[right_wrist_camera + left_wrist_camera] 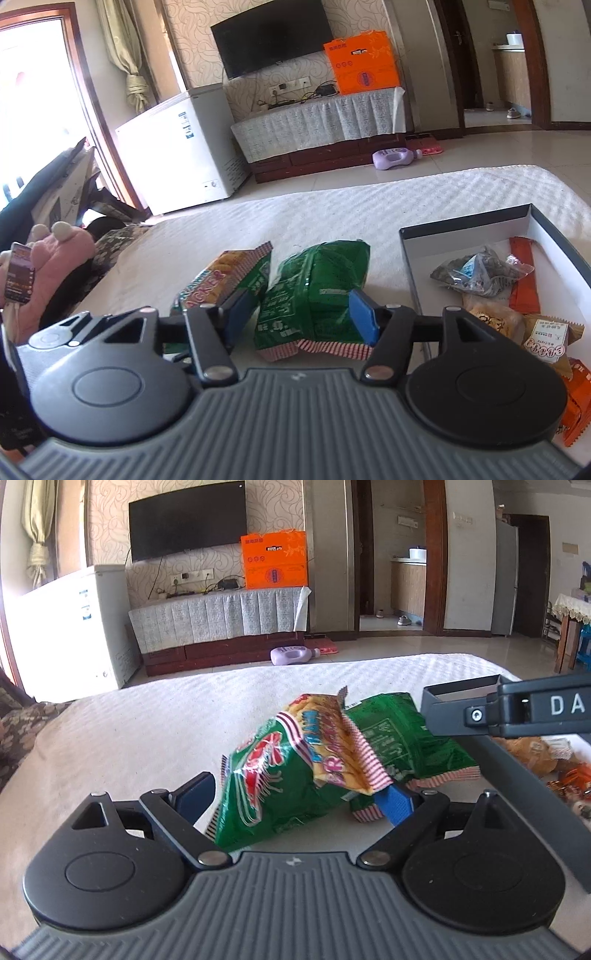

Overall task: Organize snacks
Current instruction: 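Grasp the red-and-green cracker bag with the left gripper while the right gripper grasps the green bag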

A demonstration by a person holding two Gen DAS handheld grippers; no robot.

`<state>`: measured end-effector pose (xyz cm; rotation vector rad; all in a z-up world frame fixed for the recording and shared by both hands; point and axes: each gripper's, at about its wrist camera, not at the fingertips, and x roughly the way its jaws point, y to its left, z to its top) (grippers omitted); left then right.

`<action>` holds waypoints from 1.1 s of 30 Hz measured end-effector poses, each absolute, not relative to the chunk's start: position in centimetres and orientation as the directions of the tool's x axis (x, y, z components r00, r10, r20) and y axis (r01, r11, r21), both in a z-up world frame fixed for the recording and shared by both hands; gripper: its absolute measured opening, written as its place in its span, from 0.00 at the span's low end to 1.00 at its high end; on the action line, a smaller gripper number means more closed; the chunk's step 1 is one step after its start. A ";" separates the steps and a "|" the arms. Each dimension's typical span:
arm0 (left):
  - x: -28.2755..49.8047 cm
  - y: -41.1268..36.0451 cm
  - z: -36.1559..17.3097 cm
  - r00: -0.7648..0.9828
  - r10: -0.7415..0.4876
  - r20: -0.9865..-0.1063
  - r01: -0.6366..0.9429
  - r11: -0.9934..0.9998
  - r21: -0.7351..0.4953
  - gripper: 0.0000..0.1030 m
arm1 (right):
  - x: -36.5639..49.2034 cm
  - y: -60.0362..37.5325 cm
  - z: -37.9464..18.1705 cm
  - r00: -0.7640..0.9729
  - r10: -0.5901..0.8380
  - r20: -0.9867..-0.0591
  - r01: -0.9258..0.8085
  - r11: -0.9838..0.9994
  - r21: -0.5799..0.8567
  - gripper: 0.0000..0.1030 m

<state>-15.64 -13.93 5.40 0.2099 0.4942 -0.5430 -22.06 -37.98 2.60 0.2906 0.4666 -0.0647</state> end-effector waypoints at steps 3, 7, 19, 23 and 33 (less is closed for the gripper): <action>-14.8 -14.0 5.1 0.736 -0.467 -0.489 0.566 0.821 0.068 0.93 | -21.5 -38.1 2.4 0.890 -0.003 -0.456 0.135 0.957 0.257 0.60; -13.3 -14.4 4.5 0.692 -0.510 -0.510 0.617 0.785 0.052 0.93 | -20.3 -38.2 2.1 0.879 -0.033 -0.475 0.158 0.961 0.227 0.65; -10.4 -15.9 2.5 0.620 -0.581 -0.527 0.727 0.678 0.109 0.99 | -15.6 -38.1 0.7 0.824 -0.063 -0.563 0.187 0.968 0.166 0.69; -9.9 -16.8 2.3 0.621 -0.575 -0.532 0.744 0.646 0.171 0.99 | -14.3 -38.6 0.5 0.808 -0.051 -0.588 0.192 0.965 0.179 0.73; -9.3 -19.3 1.3 0.635 -0.585 -0.505 0.769 0.537 0.347 0.99 | -13.0 -38.5 0.3 0.794 -0.007 -0.608 0.132 0.978 0.162 0.63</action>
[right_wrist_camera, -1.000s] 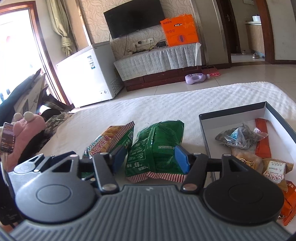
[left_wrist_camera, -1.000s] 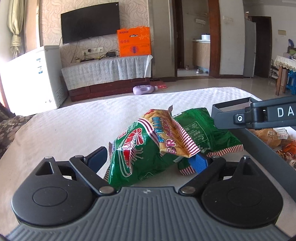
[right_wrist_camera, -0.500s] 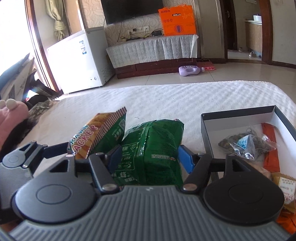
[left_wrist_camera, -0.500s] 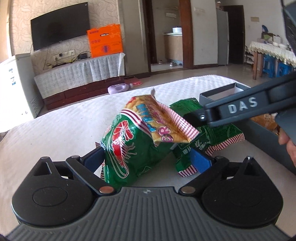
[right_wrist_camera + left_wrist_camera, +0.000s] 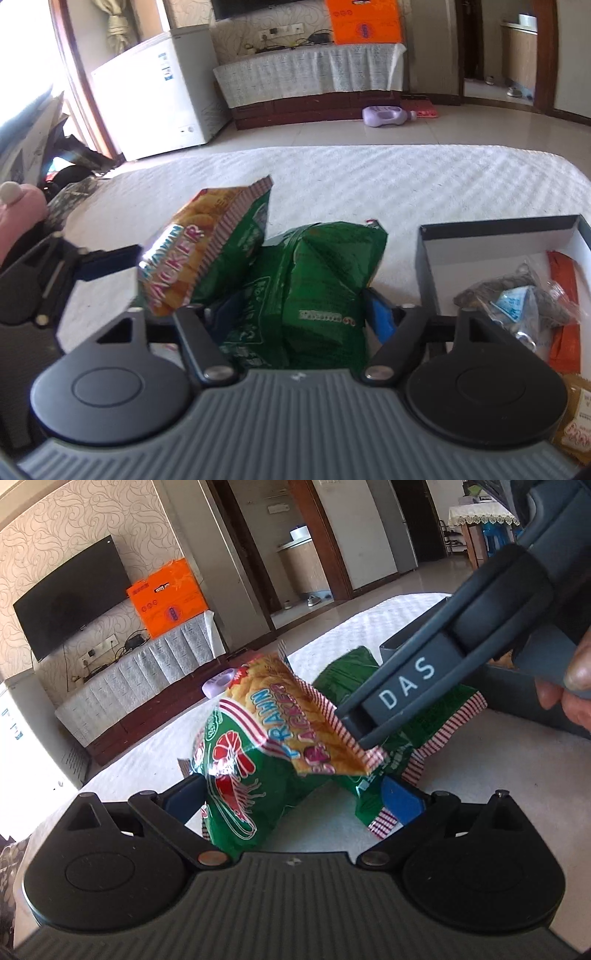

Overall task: Organize snacks
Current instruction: 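Grasp the red-and-green cracker bag with the left gripper while the right gripper grasps the green bag, then carry the cracker bag with the left gripper while the right gripper carries the green bag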

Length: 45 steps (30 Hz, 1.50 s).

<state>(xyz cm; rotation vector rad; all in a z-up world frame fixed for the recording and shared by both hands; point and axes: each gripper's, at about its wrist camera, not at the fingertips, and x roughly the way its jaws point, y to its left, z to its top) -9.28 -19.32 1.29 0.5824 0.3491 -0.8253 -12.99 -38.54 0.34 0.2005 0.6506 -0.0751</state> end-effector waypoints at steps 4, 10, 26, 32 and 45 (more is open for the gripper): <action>-9.2 -19.2 1.1 0.610 -0.613 -0.501 0.790 0.520 0.325 0.91 | -13.5 -38.2 0.9 0.805 0.008 -0.593 0.108 0.981 0.161 0.54; -9.1 -18.6 1.5 0.636 -0.601 -0.484 0.767 0.563 0.309 0.41 | -14.9 -39.4 1.6 0.819 -0.019 -0.573 0.139 0.976 0.166 0.51; -10.5 -18.8 2.7 0.681 -0.563 -0.468 0.718 0.639 0.276 0.33 | -20.1 -41.7 4.1 0.868 -0.024 -0.495 0.142 0.969 0.203 0.50; -12.4 -18.9 3.5 0.693 -0.572 -0.439 0.711 0.644 0.282 0.33 | -23.0 -42.6 5.3 0.888 -0.042 -0.459 0.156 0.965 0.212 0.50; -16.2 -19.3 5.3 0.694 -0.601 -0.396 0.714 0.647 0.268 0.33 | -28.3 -44.2 6.8 0.914 -0.080 -0.398 0.190 0.951 0.245 0.50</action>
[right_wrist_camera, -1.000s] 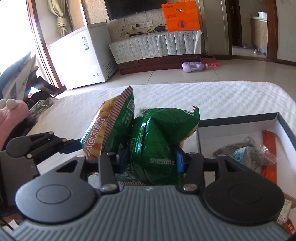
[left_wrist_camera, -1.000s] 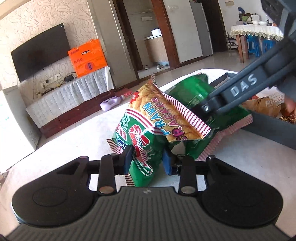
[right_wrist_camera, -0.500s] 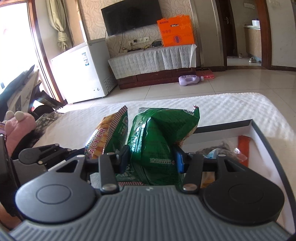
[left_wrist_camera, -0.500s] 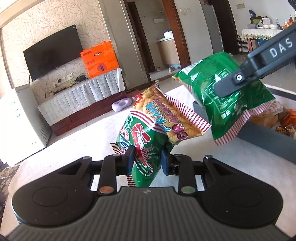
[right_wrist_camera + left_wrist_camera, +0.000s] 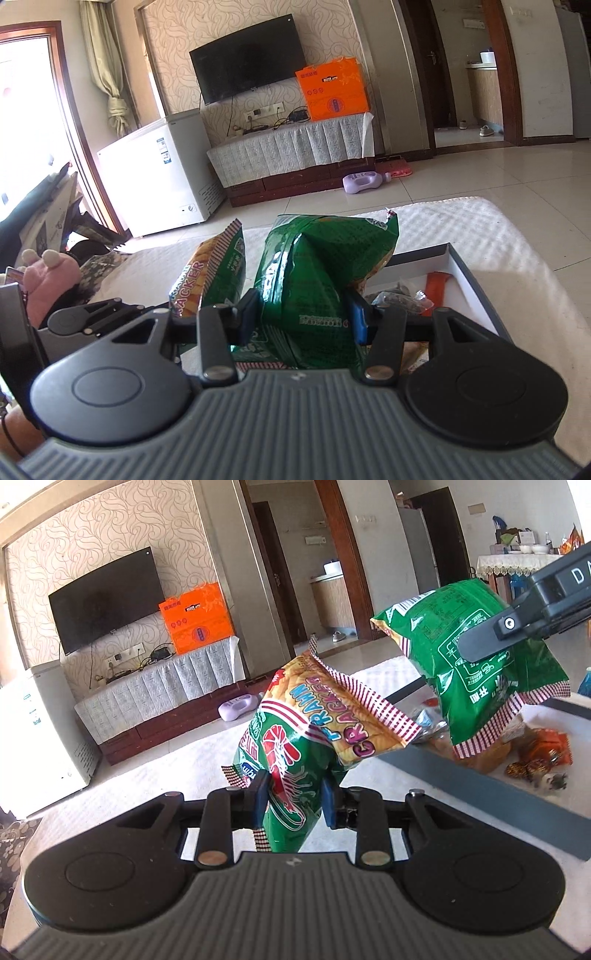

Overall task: Organize snacks
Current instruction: 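Carry the cracker bag with the left gripper while the right gripper carries the green bag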

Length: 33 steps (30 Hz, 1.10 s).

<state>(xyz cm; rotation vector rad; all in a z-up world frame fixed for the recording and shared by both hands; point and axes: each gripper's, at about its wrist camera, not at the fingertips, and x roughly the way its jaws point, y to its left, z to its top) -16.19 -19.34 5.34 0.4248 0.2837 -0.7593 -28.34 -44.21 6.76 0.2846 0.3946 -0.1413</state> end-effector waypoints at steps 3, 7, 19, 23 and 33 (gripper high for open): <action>-17.2 -19.7 6.1 0.688 -0.617 -0.382 0.721 0.640 0.265 0.33 | -29.4 -44.5 6.9 0.918 -0.089 -0.387 0.196 0.949 0.248 0.50; -18.5 -20.7 6.9 0.675 -0.639 -0.369 0.736 0.623 0.266 0.33 | -30.7 -45.0 7.0 0.920 -0.100 -0.379 0.205 0.947 0.248 0.50; -20.9 -24.7 7.9 0.639 -0.682 -0.356 0.769 0.581 0.267 0.33 | -34.0 -47.5 7.0 0.913 -0.154 -0.377 0.259 0.934 0.247 0.50; -21.5 -26.9 7.9 0.621 -0.695 -0.362 0.783 0.566 0.257 0.33 | -34.6 -48.0 6.7 0.906 -0.161 -0.392 0.271 0.932 0.242 0.50; -22.3 -34.7 6.8 0.586 -0.722 -0.367 0.810 0.527 0.258 0.33 | -36.3 -49.6 5.6 0.869 -0.212 -0.448 0.337 0.916 0.219 0.50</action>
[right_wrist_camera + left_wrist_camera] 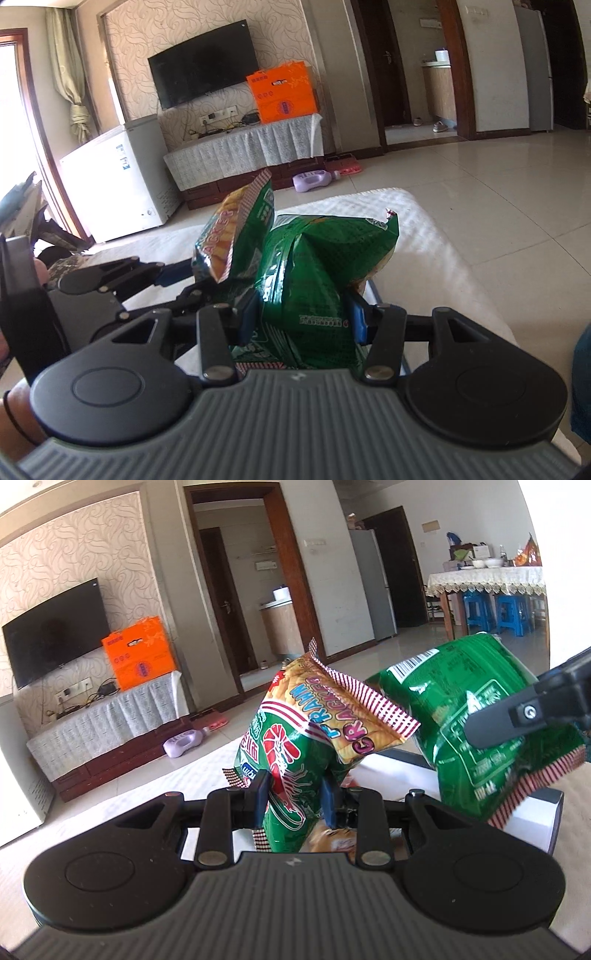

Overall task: Organize snacks
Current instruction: 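Carry the cracker bag with the left gripper while the right gripper carries the green bag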

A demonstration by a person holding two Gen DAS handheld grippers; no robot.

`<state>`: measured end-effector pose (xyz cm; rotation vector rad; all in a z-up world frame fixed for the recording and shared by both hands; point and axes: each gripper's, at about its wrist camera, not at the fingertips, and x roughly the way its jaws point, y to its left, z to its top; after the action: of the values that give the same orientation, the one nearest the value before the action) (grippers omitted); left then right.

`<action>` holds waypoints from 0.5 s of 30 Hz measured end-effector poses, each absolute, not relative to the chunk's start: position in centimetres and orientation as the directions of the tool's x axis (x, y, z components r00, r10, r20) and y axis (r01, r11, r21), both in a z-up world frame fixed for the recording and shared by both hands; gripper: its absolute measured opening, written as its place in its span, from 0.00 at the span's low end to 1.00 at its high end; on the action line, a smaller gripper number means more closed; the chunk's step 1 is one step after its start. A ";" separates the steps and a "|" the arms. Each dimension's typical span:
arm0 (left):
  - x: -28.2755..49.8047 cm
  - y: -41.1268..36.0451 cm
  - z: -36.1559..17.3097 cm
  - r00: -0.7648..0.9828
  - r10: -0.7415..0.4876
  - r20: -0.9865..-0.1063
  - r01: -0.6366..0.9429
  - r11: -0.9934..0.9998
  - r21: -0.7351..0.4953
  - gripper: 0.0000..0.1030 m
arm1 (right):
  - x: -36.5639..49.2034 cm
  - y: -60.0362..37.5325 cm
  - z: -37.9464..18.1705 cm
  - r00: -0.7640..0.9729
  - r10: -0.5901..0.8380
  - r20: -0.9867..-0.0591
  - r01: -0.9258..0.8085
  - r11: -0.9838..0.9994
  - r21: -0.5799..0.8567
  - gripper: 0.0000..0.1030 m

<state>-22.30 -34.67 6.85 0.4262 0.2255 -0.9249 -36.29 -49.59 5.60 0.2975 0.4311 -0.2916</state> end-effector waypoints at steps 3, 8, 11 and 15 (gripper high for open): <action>-22.2 -37.1 6.1 0.581 -0.721 -0.378 0.814 0.524 0.251 0.33 | -36.5 -50.3 5.1 0.855 -0.220 -0.471 0.354 0.909 0.219 0.50; -21.1 -40.2 5.1 0.587 -0.703 -0.400 0.808 0.536 0.244 0.33 | -36.6 -50.7 4.6 0.844 -0.217 -0.491 0.359 0.908 0.216 0.50; -20.2 -41.3 4.9 0.596 -0.695 -0.403 0.802 0.547 0.242 0.33 | -36.4 -50.7 4.7 0.842 -0.208 -0.497 0.353 0.910 0.217 0.50; -20.1 -42.1 4.5 0.602 -0.689 -0.404 0.797 0.551 0.247 0.33 | -36.5 -50.5 4.5 0.840 -0.197 -0.505 0.343 0.915 0.214 0.50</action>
<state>-20.06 -42.09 4.52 0.4309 0.2736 -0.8915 -36.45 -50.49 4.54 0.3046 0.4971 -0.2900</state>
